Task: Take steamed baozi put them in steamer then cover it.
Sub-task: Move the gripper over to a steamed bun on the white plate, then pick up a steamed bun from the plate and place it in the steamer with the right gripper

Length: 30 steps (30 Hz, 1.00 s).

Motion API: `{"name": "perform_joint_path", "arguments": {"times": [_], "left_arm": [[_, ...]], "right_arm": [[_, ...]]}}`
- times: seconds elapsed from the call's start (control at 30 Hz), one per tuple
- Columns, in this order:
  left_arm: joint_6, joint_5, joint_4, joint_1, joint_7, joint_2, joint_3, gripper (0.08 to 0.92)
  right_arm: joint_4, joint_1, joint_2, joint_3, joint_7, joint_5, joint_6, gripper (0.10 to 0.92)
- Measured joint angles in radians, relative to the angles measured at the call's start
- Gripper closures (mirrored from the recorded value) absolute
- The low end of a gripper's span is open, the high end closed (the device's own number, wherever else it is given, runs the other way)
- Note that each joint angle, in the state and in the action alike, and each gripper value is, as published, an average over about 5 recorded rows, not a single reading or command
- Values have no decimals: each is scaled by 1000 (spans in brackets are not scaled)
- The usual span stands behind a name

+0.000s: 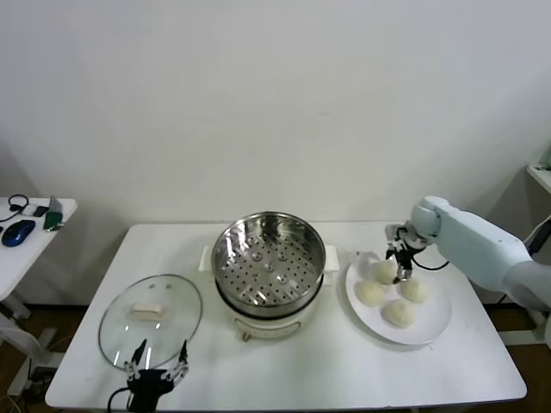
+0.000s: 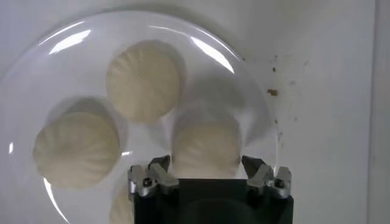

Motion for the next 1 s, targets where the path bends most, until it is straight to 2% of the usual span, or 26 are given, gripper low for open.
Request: {"name": "perform_joint_path", "arguments": {"times": [0.27,0.6,1.0], "left_arm": [[-10,0,1,4,-2,0,2,177],[-17,8,-5,5,-5,-2,11,177],[-27,28,-18,9,-5,0,10,177]], "right_arm": [[57,48,-21,-36,-7,39,12,313],[257,323,-49,-211,-23,161,69,314],[434,673,100,-374,-32,304,245,313]]}}
